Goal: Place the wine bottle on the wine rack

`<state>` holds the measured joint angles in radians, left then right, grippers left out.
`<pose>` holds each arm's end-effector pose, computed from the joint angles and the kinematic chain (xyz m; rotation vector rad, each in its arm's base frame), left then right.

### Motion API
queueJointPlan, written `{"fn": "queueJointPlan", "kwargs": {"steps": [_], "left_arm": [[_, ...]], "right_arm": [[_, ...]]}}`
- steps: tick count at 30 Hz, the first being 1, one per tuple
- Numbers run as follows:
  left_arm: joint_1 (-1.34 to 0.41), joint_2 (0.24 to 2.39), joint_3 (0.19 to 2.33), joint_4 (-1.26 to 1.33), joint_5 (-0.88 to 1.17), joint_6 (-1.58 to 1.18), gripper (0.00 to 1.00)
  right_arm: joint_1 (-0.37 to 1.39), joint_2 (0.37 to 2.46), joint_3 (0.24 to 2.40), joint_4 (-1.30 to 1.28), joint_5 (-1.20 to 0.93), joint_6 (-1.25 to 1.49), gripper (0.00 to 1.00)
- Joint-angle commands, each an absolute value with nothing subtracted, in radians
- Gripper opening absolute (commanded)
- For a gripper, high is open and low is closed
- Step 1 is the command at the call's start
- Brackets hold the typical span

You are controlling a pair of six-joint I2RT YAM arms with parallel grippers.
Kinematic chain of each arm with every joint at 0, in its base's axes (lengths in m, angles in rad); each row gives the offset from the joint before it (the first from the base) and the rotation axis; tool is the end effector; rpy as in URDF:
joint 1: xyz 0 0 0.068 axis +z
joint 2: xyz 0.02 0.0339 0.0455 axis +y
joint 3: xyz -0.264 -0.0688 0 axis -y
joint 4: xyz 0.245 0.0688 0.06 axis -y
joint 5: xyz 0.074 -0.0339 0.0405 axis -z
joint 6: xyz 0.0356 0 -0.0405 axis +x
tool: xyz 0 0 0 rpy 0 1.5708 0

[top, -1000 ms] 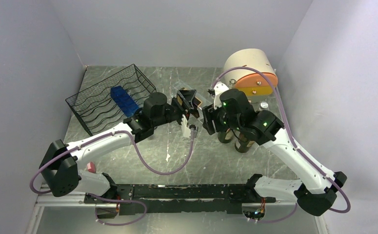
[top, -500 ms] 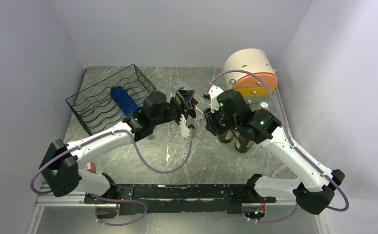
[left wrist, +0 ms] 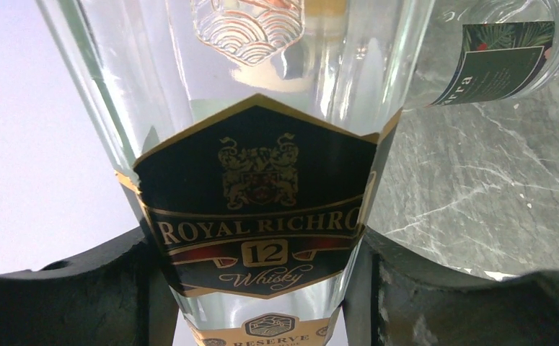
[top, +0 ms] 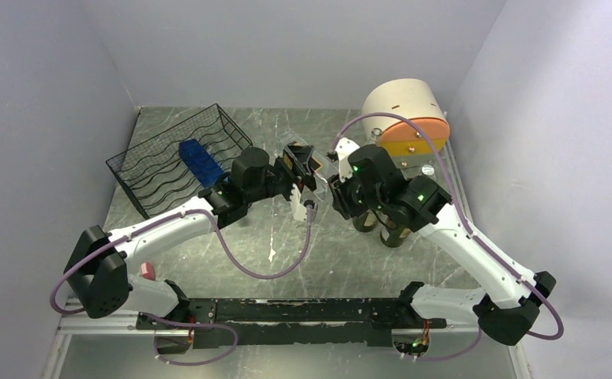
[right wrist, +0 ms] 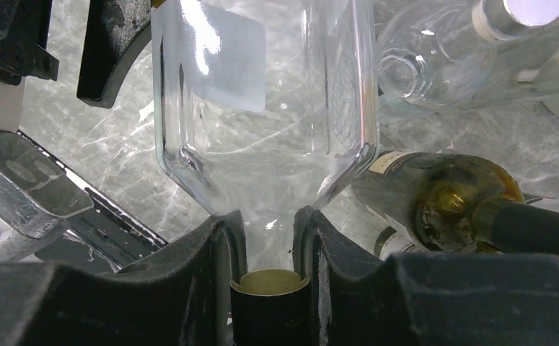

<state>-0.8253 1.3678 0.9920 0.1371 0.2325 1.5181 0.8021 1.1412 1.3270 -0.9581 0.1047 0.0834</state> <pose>0.2126 -0.2423 0.3123 1.7269 0.5486 0.2832 0.1543 0.1542 0.3814 -0.7808 2.2267 0.3147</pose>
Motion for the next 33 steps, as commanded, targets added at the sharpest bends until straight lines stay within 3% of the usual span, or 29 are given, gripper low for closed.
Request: {"fn": "queueJointPlan", "kwargs": {"steps": [1, 4, 9, 26, 33], "left_arm": [[-0.832, 1.31, 1.056, 0.354, 0.277, 1.408, 0.55], [-0.831, 1.311, 1.029, 0.369, 0.276, 1.376, 0.78], [-0.832, 1.323, 0.993, 0.399, 0.258, 1.339, 0.98], [-0.85, 1.184, 0.863, 0.342, 0.055, 1.069, 0.99], [-0.85, 1.034, 0.833, 0.463, -0.095, 0.727, 0.97]], "right_arm": [[0.806, 1.119, 1.315, -0.845, 0.178, 0.1, 0.0], [0.805, 1.105, 1.316, -0.819, 0.185, 0.099, 0.0], [0.805, 1.102, 1.325, -0.811, 0.196, 0.098, 0.0], [0.805, 1.126, 1.309, -0.648, 0.301, 0.127, 0.0], [0.804, 1.146, 1.273, -0.574, 0.241, 0.121, 0.0]]}}
